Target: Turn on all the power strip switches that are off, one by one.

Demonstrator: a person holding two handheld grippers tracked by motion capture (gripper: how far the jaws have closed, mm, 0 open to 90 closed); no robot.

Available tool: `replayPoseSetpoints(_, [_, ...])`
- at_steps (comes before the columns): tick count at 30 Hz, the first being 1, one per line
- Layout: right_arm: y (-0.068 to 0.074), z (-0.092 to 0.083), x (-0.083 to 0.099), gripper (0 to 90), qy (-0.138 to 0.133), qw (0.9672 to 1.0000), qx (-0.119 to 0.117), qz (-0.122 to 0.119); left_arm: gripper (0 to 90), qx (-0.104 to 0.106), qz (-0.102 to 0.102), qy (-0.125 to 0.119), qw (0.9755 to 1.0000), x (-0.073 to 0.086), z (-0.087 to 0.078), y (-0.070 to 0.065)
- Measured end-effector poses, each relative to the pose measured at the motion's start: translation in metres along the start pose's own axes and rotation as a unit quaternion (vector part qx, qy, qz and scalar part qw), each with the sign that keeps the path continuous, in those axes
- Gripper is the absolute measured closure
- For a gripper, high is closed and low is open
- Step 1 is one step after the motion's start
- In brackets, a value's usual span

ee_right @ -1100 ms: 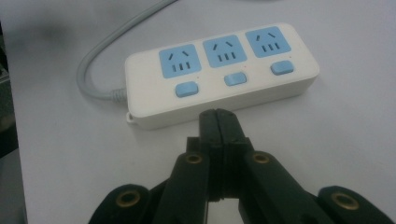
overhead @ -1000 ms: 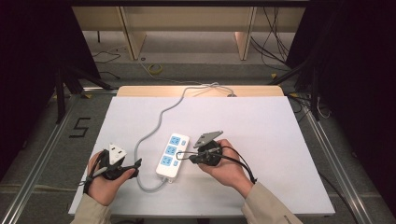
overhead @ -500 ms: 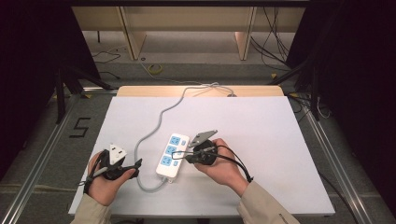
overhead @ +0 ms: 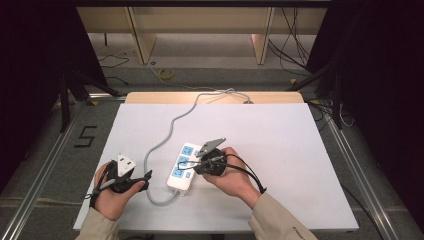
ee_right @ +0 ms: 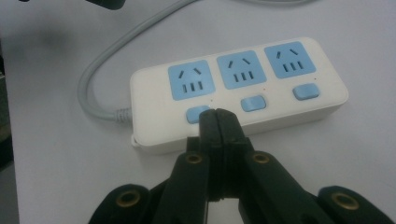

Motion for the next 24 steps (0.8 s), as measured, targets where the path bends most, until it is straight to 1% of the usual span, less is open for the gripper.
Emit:
replayPoseSetpoints(1, [-0.001,0.001,0.000,90.0,0.001,1.0000,0.000,-0.006,23.3,0.000,0.000,0.000,1.0000,0.000,0.000,0.000])
replayPoseSetpoints(4, [0.000,0.003,-0.001,90.0,0.002,1.0000,-0.001,-0.003,23.3,0.002,0.002,0.001,1.0000,0.000,0.000,-0.001])
replayPoseSetpoints(7, [0.000,0.003,-0.002,90.0,0.005,1.0000,-0.001,-0.008,23.3,0.002,0.002,0.001,1.0000,0.000,0.001,-0.001])
replayPoseSetpoints(10, [0.000,0.003,-0.004,90.0,0.003,1.0000,-0.001,-0.001,23.3,0.001,0.001,0.001,1.0000,-0.001,0.001,-0.001])
replayPoseSetpoints(11, [0.000,0.003,-0.005,90.0,0.002,1.0000,0.000,-0.006,23.3,0.001,0.002,0.000,1.0000,-0.001,0.001,-0.001])
replayPoseSetpoints(12, [0.001,0.004,-0.006,90.0,0.002,1.0000,-0.003,-0.001,23.3,0.001,0.002,0.000,1.0000,-0.001,0.000,-0.001])
replayPoseSetpoints(13, [0.001,0.004,-0.006,90.0,0.002,1.0000,-0.001,-0.005,23.3,0.001,0.001,0.000,1.0000,-0.001,0.001,-0.001])
replayPoseSetpoints(17, [0.003,0.006,-0.008,90.0,0.003,1.0000,-0.004,-0.008,23.3,0.002,0.001,0.000,1.0000,-0.001,0.001,-0.001])
replayPoseSetpoints(19, [0.004,0.008,-0.008,90.0,0.005,1.0000,-0.005,-0.005,23.4,0.001,0.002,0.000,1.0000,-0.001,0.001,0.000])
replayPoseSetpoints(24, [0.004,0.011,-0.010,90.0,0.005,0.9999,-0.005,-0.007,23.4,0.001,0.002,0.000,1.0000,-0.001,0.001,0.000])
Point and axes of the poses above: each handheld gripper's, and its own axes: z roughly forward along the jaws, x roughly out of its underside, y roughly to its left, the point moved 9 cm from there along z, roughly forward along the jaws, and after that the axes turned 1 degree about x, right-handed, at the moved point
